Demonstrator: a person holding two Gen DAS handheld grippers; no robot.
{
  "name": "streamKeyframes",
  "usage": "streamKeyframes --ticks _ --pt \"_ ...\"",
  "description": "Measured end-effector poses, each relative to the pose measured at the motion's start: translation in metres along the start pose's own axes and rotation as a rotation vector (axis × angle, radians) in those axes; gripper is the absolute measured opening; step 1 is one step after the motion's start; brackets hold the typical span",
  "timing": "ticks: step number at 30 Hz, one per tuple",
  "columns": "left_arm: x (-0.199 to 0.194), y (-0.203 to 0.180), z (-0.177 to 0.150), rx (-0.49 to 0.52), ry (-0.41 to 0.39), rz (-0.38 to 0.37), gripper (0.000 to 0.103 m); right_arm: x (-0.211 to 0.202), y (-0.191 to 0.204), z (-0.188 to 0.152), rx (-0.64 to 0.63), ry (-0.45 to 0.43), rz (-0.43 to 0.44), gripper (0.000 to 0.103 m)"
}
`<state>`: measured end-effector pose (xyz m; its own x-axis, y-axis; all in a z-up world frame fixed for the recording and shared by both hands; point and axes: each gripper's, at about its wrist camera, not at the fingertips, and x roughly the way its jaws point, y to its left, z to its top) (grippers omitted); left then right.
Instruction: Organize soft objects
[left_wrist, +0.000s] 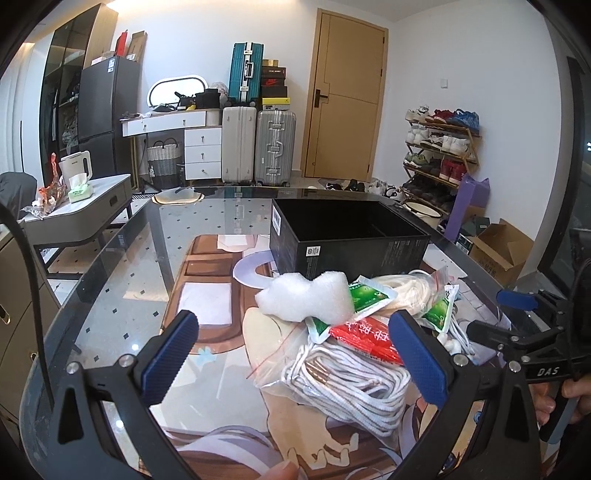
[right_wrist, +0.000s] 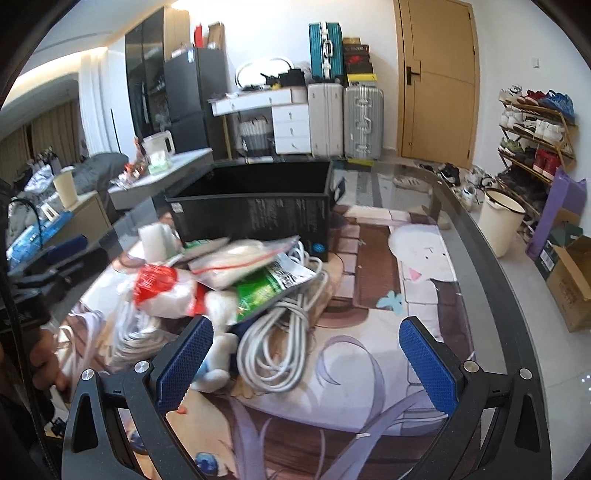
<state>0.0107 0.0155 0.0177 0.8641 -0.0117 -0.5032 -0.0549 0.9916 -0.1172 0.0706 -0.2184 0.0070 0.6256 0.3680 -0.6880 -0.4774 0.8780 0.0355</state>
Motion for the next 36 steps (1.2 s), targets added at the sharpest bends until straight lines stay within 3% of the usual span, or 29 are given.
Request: streamKeyframes --ticks 6,16,25,34,36 --pt "0.004 -0.002 -0.004 0.033 0.02 0.014 0.103 0.016 -0.003 0.006 -0.013 0.082 -0.05 0.102" --pt "0.006 -0.002 -0.006 0.028 0.036 0.005 0.103 0.043 -0.005 0.013 0.013 0.2 -0.032 0.102" --pt "0.006 -0.004 -0.006 0.04 0.04 0.006 0.103 0.066 -0.007 0.021 0.019 0.243 -0.035 0.102" --pt "0.006 0.0 -0.005 0.026 0.048 0.0 0.103 0.074 -0.004 0.025 0.0 0.242 -0.022 0.069" --pt "0.006 0.0 -0.005 0.027 0.048 0.002 0.103 0.071 -0.004 0.024 0.0 0.23 -0.027 0.055"
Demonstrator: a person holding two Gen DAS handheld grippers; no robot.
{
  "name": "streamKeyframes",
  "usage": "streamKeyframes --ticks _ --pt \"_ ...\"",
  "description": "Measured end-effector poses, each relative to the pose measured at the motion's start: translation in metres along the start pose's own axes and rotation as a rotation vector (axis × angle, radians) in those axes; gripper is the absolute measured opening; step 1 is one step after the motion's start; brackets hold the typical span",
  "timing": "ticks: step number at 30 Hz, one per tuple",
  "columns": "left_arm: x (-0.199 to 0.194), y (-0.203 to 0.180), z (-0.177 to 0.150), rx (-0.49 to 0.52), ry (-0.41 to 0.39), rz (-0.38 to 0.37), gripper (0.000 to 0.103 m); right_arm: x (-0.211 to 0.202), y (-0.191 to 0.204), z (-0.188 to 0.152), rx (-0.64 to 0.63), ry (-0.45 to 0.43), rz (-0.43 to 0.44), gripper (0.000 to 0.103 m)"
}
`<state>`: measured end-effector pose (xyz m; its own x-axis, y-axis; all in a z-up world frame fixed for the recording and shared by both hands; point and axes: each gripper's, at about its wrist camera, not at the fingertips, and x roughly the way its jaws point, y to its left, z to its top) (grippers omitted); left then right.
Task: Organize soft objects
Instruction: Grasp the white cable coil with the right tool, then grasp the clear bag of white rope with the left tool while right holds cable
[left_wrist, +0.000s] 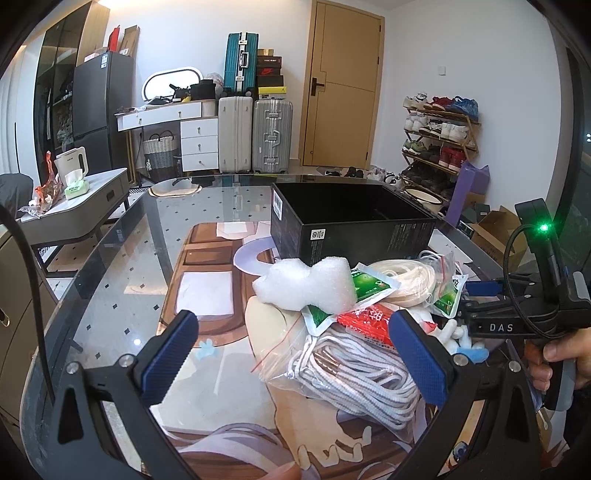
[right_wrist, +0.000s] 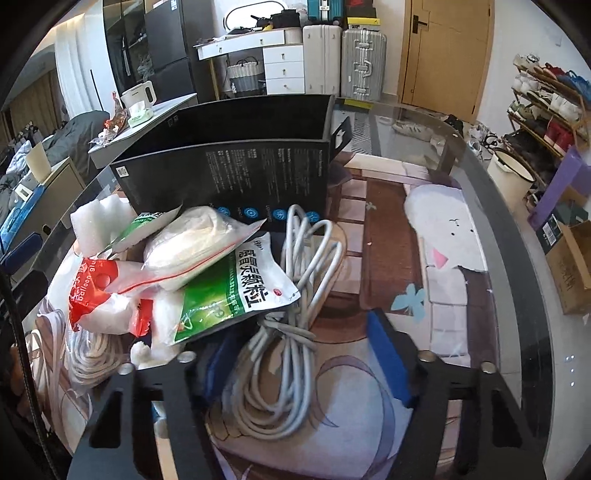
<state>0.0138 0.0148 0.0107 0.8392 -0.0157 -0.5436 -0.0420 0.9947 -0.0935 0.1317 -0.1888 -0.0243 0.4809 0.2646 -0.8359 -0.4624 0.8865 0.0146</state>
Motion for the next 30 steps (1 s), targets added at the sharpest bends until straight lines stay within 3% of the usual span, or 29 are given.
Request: streamKeyframes --ticks 3,18,30 --pt "0.0 0.0 0.0 0.004 0.0 0.001 0.103 -0.005 -0.004 -0.005 0.012 -0.023 0.006 0.036" --pt "-0.002 -0.006 -0.006 0.06 0.038 -0.018 0.103 -0.038 -0.031 -0.029 0.092 -0.149 -0.001 0.034" --pt "0.006 -0.023 -0.015 0.169 0.162 -0.104 0.103 -0.078 -0.028 -0.036 0.086 -0.277 0.035 0.034"
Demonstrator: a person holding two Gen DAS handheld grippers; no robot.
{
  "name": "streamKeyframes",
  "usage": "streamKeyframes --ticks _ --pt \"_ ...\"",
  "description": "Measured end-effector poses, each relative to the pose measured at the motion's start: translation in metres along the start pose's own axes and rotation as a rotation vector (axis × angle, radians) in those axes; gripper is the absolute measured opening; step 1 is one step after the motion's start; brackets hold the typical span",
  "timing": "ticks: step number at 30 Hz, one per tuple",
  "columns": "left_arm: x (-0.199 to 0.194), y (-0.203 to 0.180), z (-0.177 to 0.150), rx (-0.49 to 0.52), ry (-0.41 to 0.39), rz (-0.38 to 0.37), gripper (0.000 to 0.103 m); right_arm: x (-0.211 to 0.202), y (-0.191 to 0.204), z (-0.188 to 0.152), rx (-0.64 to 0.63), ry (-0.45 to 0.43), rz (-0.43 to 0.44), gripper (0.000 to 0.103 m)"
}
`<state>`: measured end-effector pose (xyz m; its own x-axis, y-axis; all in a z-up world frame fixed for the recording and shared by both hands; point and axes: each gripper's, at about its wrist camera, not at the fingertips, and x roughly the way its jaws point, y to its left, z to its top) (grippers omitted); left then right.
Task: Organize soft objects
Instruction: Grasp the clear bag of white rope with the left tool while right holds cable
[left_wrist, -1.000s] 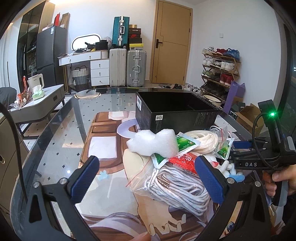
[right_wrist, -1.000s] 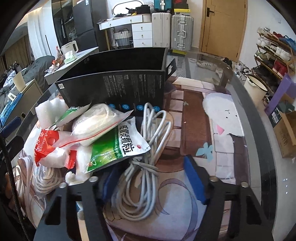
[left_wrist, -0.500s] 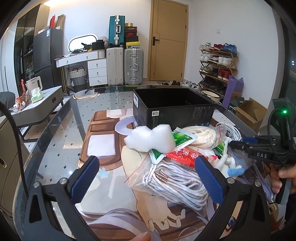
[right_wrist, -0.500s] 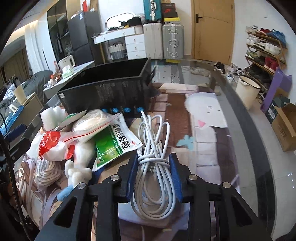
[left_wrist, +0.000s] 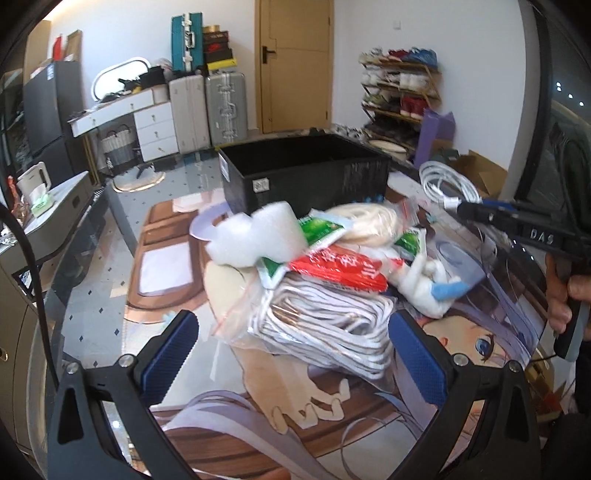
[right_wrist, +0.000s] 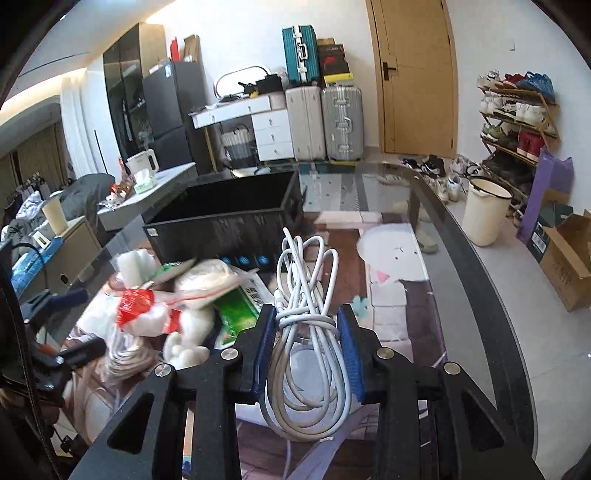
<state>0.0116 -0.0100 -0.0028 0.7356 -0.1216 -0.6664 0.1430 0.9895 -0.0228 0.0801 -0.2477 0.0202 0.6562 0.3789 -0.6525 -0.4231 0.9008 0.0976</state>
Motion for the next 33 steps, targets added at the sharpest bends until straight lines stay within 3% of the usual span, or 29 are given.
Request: streamKeyframes --ticks 12,18,24,33 --pt "0.019 -0.005 0.01 0.1 0.116 -0.062 0.103 -0.004 0.01 0.001 -0.013 -0.009 0.026 0.034" --pt "0.032 -0.005 0.014 0.1 0.164 -0.121 0.103 -0.003 0.012 0.003 -0.02 -0.009 0.035 0.034" --pt "0.042 -0.011 0.014 0.112 0.202 -0.103 0.103 -0.002 0.016 0.002 -0.029 -0.006 0.047 0.034" --pt "0.029 -0.021 0.008 0.163 0.159 -0.094 0.083 -0.005 0.019 0.003 -0.039 -0.012 0.062 0.034"
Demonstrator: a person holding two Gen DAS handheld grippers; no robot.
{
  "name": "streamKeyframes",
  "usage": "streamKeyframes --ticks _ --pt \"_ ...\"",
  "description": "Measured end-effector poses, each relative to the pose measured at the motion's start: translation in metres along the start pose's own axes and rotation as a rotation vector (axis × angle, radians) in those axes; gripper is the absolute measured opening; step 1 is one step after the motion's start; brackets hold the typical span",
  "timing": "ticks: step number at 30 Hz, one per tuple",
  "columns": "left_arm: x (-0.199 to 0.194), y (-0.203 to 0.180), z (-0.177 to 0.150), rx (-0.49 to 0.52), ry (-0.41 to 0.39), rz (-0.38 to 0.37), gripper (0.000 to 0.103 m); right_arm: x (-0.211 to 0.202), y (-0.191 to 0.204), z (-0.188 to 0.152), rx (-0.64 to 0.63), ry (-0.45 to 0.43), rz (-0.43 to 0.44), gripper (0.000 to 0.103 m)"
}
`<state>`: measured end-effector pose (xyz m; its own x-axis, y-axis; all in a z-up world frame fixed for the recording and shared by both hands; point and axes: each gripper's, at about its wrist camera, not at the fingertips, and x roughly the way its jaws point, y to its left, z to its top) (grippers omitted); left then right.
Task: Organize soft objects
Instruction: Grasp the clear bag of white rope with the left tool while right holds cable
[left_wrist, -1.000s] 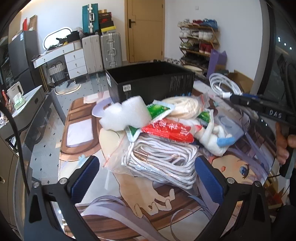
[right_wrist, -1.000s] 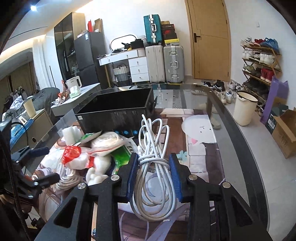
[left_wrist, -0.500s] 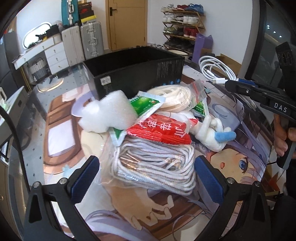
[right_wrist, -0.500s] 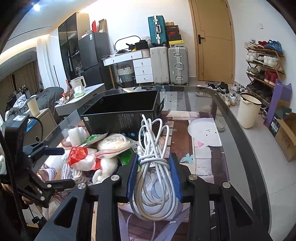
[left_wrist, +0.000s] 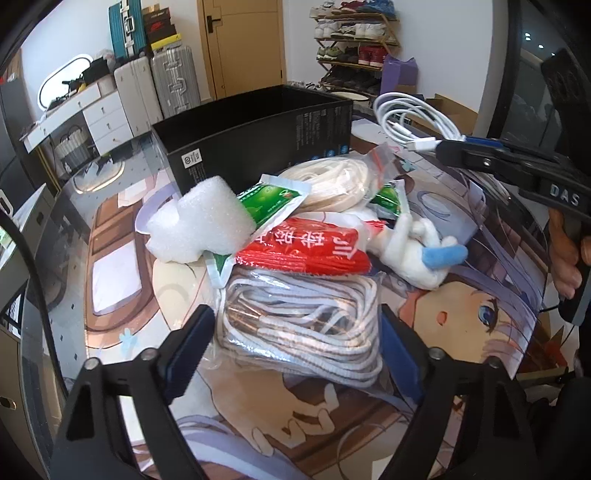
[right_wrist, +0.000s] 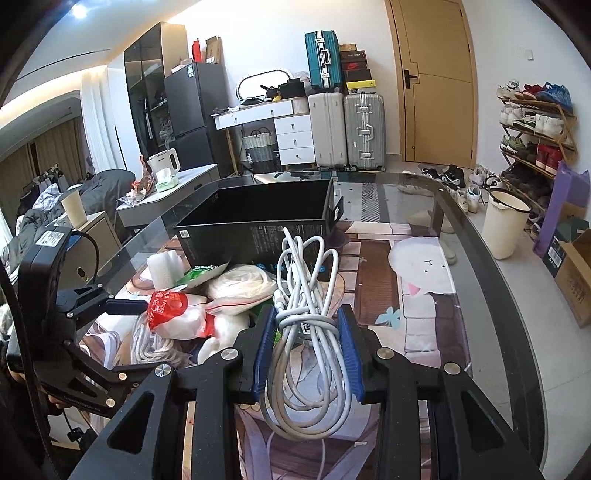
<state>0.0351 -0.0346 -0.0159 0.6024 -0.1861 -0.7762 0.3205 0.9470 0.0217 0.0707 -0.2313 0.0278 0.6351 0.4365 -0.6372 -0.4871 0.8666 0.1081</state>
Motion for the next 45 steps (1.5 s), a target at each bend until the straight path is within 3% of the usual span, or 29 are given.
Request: streamKeyframes --ticks 6,8,18,25,28,31,35,45 --pt "-0.017 0.002 -0.011 -0.029 -0.035 -0.006 0.076 0.0 0.003 0.001 -0.005 -0.006 0.01 0.034" --pt "-0.025 0.003 -0.015 -0.042 -0.056 -0.007 0.067 -0.001 0.004 0.001 -0.009 -0.011 0.014 0.034" --pt "-0.032 0.01 -0.02 -0.076 -0.082 -0.025 0.066 -0.001 0.011 0.002 -0.022 -0.017 0.03 0.034" --pt "-0.043 0.007 -0.019 -0.066 -0.117 -0.061 0.05 -0.003 0.011 0.003 -0.021 -0.025 0.034 0.034" --pt "-0.046 0.007 -0.019 -0.069 -0.125 -0.076 0.049 -0.002 0.013 0.003 -0.023 -0.026 0.035 0.034" --pt "-0.044 0.01 -0.02 -0.085 -0.111 -0.063 0.051 -0.003 0.014 0.002 -0.026 -0.026 0.037 0.034" --pt "-0.045 0.02 -0.024 -0.164 -0.095 -0.041 0.077 -0.003 0.014 0.002 -0.025 -0.028 0.036 0.034" --pt "-0.027 0.022 -0.026 -0.311 -0.024 -0.091 0.094 -0.002 0.014 0.001 -0.022 -0.025 0.04 0.034"
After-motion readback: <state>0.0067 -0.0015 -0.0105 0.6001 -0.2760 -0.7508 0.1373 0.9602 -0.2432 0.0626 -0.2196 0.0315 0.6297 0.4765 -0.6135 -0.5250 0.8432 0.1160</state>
